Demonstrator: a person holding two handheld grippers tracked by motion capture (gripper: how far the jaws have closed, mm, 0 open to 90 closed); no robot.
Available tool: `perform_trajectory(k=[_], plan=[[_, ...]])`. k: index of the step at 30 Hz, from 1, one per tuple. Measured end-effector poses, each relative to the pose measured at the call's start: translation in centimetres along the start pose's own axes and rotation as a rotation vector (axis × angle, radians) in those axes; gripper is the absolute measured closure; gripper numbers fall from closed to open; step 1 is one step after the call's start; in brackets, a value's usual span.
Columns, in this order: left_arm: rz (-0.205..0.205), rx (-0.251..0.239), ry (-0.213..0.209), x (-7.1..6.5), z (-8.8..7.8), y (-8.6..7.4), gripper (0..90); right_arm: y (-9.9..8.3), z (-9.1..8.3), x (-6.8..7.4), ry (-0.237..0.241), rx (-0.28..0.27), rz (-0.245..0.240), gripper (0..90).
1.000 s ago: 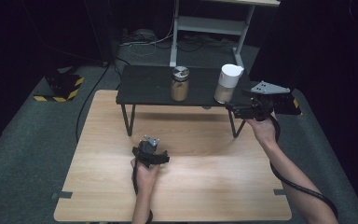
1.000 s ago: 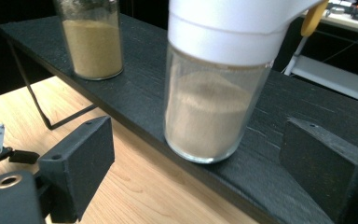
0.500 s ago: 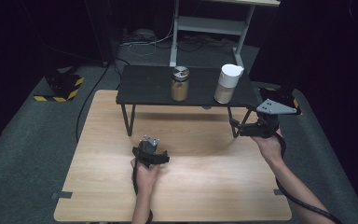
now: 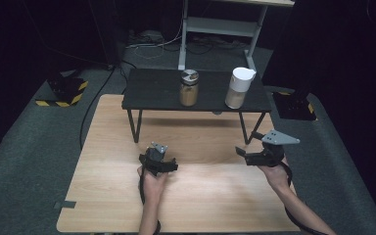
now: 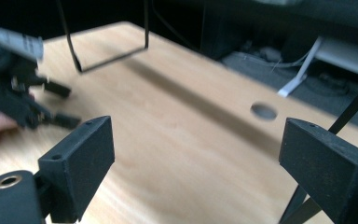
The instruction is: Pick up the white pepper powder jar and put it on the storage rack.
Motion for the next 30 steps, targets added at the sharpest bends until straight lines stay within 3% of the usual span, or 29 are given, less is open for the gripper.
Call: perform_trajectory(k=[6, 12, 18, 30], plan=[[0.0, 0.0, 0.0, 0.0, 0.0, 0.0, 5.8, -2.1, 2.0, 0.9, -0.005, 0.072, -0.002, 9.7], [0.0, 0.0, 0.0, 0.0, 0.0, 0.0, 5.9, -4.6, 5.0, 1.5, -0.016, 0.153, 0.039, 9.4], [0.0, 0.0, 0.0, 0.0, 0.0, 0.0, 5.9, -5.4, 6.3, 1.7, -0.036, 0.188, 0.069, 9.0], [0.001, -0.001, 0.0, 0.0, 0.0, 0.0, 5.9, -5.8, 7.7, 2.0, -0.059, 0.246, 0.078, 8.8]])
Point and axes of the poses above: each handheld gripper's, and its own axes: z roughly forward along the jaws, y roughly out of its top, x roughly to its left, the point moved 1 cm from there along z, roughly forward along the jaws, and after that the axes turned 14 degrees about -y, right-handed, at the moved point
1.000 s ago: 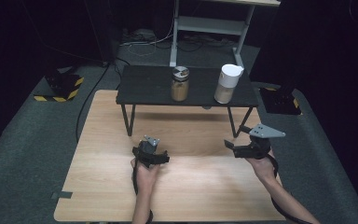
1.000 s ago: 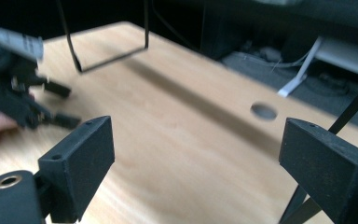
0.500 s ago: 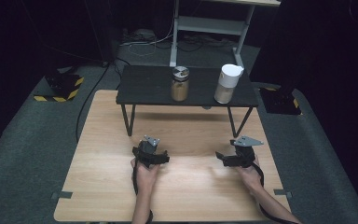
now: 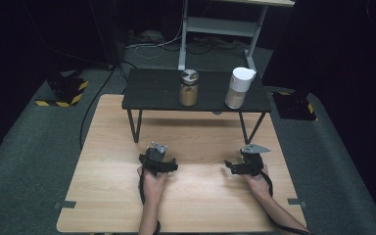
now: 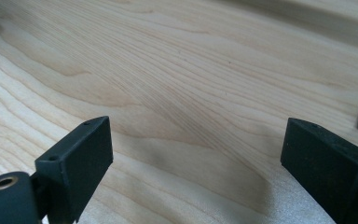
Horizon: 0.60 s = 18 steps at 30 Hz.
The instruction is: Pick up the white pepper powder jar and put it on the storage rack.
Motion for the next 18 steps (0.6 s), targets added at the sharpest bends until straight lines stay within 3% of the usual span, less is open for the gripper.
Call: perform_trajectory(k=[18], plan=[[0.0, 0.0, 0.0, 0.0, 0.0, 0.0, 5.9, 1.7, 1.0, 0.6, -0.002, 0.088, -0.054, 8.0]])
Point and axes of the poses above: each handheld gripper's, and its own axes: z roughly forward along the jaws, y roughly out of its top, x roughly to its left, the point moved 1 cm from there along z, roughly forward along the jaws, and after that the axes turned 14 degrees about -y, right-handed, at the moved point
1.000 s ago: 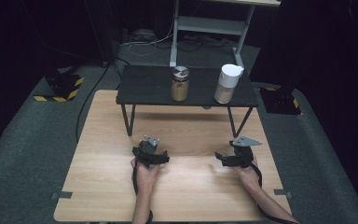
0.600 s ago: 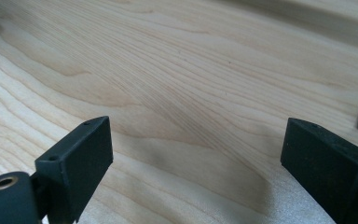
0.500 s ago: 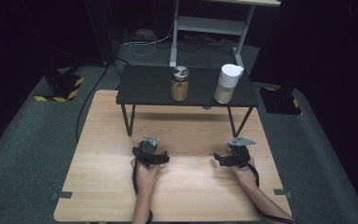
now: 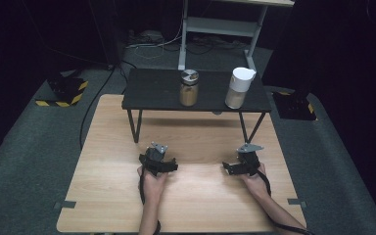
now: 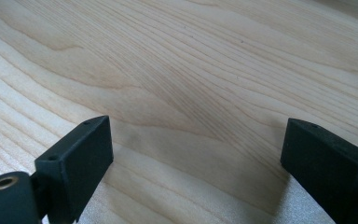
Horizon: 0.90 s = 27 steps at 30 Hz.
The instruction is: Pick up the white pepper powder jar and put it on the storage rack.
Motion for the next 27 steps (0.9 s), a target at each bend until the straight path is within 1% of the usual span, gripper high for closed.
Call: perform_trajectory(k=[2, 27], plan=[[0.0, 0.001, 0.0, 0.0, -0.01, 0.01, 5.9, 0.02, 0.05, -0.14, 0.004, 0.004, 0.01, 8.1], [0.0, 0.0, 0.0, 0.0, 0.0, 0.0, 5.9, 0.05, 0.07, -0.12, 0.005, 0.005, 0.009, 7.6]])
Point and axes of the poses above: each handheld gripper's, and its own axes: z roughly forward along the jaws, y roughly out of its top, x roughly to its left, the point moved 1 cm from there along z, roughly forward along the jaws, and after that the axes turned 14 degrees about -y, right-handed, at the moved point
